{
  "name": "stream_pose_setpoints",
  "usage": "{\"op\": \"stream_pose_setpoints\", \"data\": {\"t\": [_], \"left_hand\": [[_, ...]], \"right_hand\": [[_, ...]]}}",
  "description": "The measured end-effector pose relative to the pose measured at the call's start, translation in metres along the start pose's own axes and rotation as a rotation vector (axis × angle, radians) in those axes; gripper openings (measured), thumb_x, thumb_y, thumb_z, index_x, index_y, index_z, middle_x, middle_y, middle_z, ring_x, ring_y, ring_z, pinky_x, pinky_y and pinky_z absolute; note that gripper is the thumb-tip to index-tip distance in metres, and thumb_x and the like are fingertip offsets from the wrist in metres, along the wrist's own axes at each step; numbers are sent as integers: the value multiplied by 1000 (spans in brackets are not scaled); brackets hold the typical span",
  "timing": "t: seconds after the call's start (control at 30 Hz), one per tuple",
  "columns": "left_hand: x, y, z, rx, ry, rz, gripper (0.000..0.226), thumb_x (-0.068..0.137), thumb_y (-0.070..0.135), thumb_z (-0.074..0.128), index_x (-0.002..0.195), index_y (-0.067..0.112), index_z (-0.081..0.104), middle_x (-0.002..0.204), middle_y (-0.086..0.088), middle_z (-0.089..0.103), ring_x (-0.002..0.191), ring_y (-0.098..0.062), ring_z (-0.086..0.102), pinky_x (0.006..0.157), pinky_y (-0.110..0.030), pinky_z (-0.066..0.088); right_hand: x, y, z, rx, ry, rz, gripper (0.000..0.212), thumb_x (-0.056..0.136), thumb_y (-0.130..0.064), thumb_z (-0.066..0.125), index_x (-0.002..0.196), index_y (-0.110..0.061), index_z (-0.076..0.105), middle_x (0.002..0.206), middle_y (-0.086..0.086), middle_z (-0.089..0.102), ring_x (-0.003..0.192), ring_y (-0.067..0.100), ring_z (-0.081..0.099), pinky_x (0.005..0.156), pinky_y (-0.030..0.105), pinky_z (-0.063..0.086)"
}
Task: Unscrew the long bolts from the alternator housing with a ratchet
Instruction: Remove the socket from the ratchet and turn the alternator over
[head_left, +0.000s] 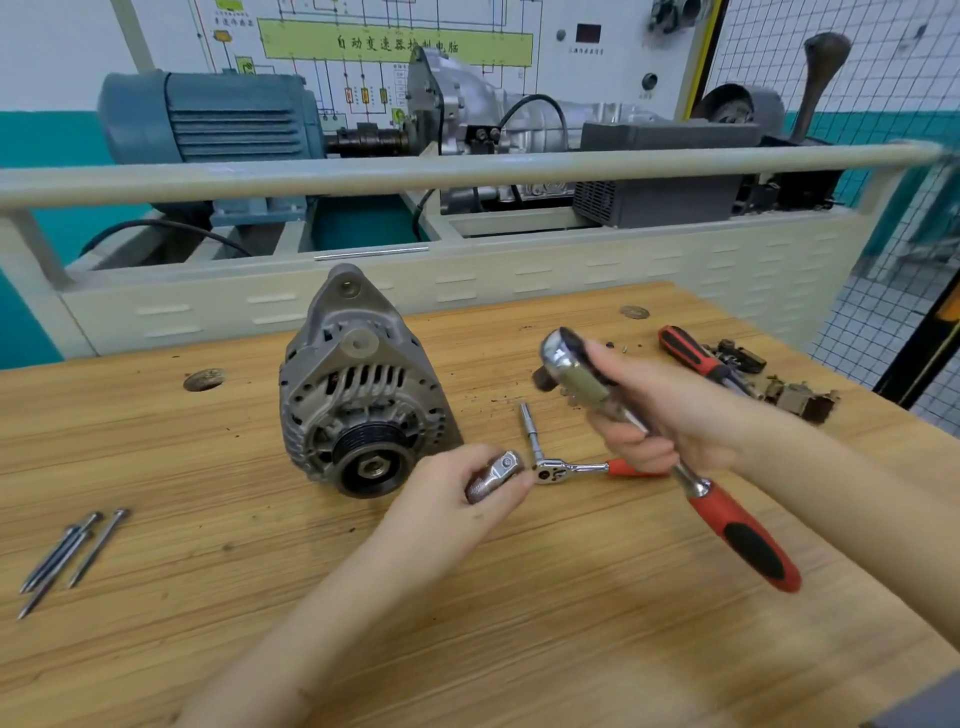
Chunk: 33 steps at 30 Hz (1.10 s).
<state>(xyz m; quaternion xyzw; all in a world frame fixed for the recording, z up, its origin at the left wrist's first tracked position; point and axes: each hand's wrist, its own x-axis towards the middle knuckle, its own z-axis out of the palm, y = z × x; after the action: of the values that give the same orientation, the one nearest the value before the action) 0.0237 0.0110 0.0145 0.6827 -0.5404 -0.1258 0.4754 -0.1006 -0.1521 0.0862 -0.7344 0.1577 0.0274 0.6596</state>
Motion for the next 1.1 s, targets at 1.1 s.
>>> {"op": "stream_pose_setpoints", "data": {"t": [1.1], "left_hand": [[2,50,-43,-1658,565,-498,42,98,45,26,71,15,38,71,-9,72,56,-20,68,59,-32,53]], "right_hand": [[13,2,115,212,55,-193,54,58,-65,51,77,-14,55,34,-4,35,23,7,22,33,10,15]]}}
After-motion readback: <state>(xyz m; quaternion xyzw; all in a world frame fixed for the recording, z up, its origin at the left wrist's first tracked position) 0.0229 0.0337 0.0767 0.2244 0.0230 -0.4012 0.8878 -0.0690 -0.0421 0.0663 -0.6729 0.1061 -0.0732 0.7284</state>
